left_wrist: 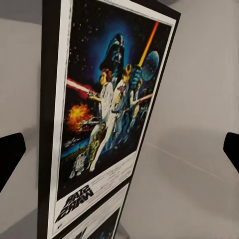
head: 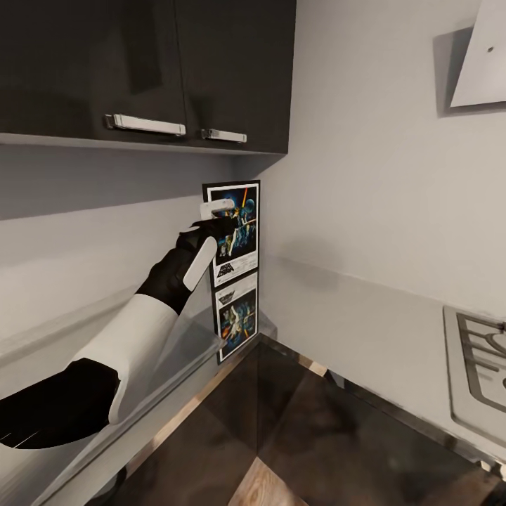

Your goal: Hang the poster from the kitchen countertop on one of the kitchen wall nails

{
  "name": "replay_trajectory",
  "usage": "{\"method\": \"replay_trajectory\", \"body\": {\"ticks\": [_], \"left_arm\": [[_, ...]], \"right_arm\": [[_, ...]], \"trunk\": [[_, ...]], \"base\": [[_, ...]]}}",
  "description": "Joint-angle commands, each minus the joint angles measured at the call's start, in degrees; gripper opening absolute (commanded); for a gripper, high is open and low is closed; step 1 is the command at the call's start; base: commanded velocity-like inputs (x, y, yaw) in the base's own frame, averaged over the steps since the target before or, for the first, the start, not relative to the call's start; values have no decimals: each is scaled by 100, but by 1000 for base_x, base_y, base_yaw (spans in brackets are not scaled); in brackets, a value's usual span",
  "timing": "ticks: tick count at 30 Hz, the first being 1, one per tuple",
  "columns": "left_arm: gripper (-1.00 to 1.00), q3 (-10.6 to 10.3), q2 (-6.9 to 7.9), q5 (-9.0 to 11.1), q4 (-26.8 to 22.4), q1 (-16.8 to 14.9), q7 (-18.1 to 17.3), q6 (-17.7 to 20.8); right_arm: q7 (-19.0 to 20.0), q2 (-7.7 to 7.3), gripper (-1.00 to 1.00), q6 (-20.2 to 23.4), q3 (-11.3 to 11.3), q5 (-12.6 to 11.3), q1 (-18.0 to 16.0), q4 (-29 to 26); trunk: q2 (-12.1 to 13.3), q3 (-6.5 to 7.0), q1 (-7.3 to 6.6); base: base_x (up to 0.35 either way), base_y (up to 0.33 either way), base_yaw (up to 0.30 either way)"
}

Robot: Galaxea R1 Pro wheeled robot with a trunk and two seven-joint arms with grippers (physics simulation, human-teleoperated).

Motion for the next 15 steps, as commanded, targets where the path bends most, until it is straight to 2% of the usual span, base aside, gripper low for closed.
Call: {"method": "replay_trajectory", "body": {"ticks": [1,15], "left_arm": [[100,-13,0,58,-11,-3,50,12],[100,-17,0,67,-47,-4,50,21]], "right_arm": [[-60,-1,100,22,46,30,3,-1],[-60,-2,100,24,43,30,3,35]], "trunk": [[-3,-5,0],[-3,-5,0]], "base": [[57,0,0],[114,0,0]]}}
